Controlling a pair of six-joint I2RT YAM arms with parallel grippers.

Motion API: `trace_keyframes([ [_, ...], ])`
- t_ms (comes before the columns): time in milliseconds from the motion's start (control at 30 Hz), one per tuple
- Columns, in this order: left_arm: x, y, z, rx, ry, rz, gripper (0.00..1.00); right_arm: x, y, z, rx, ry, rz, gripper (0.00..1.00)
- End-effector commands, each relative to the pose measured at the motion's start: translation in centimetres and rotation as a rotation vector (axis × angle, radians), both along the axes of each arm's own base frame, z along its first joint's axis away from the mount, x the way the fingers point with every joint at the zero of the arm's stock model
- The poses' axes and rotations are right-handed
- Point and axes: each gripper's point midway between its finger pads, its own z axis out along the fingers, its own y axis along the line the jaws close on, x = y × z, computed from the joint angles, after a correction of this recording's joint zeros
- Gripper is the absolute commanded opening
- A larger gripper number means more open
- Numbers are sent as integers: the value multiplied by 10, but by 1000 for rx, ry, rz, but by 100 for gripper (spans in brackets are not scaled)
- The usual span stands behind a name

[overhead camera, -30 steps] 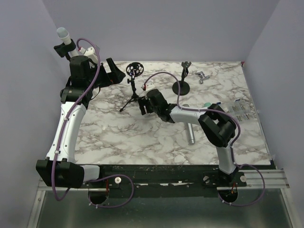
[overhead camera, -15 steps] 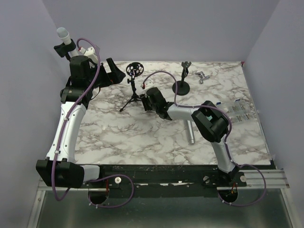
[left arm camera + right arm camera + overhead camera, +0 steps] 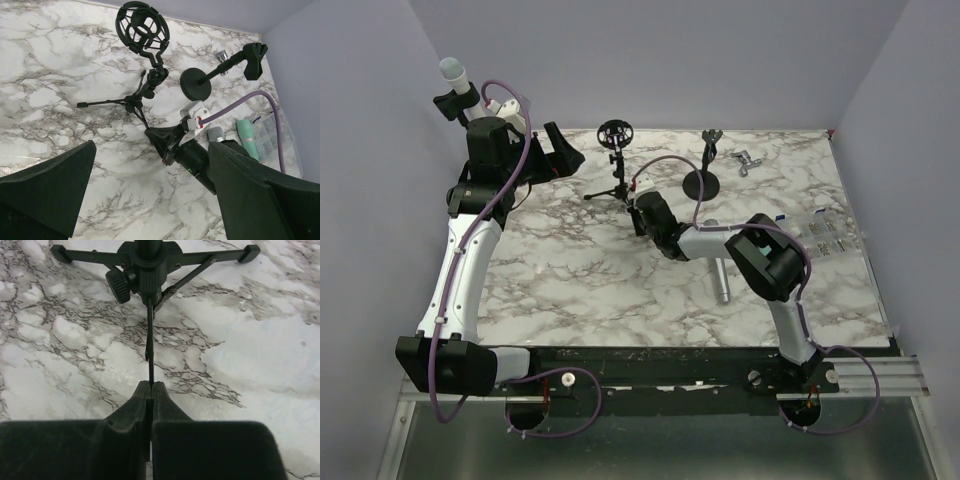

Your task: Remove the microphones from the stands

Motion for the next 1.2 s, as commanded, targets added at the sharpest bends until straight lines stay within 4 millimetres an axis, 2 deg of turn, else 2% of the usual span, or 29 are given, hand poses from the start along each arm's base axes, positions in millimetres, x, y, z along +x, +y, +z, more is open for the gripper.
trace_keyframes([
  [0, -3, -2, 5, -17, -19, -20, 99, 5, -32, 6, 4, -10, -123, 1],
  [267, -3, -4, 6, -23, -20, -24, 99, 16, -81, 2, -31, -10, -313, 1],
  [400, -4, -4, 6, -23, -21, -26, 99, 24, -97, -1, -17, 15, -362, 1],
  [567, -3, -4, 5, -24, -16, -25, 99, 33, -98, 2, -19, 9, -357, 1],
  [633, -3, -4, 4, -23, -16, -24, 99, 37, -95, 3, -29, 11, -350, 6],
  [733, -2, -3, 3, -21, -14, -21, 99, 41, -90, 6, -32, 16, -334, 7],
  [767, -2, -3, 3, -21, -13, -22, 99, 41, -88, 7, -29, 19, -328, 10],
  [933, 0, -3, 0, -16, -8, -20, 99, 36, -77, 18, 7, 43, -280, 37],
  [1033, 1, -2, -2, -12, -5, -17, 99, 27, -71, 34, 39, 50, -250, 53],
  [1167, 3, 0, -5, 0, -1, -11, 99, 5, -61, 63, 64, 56, -169, 70],
])
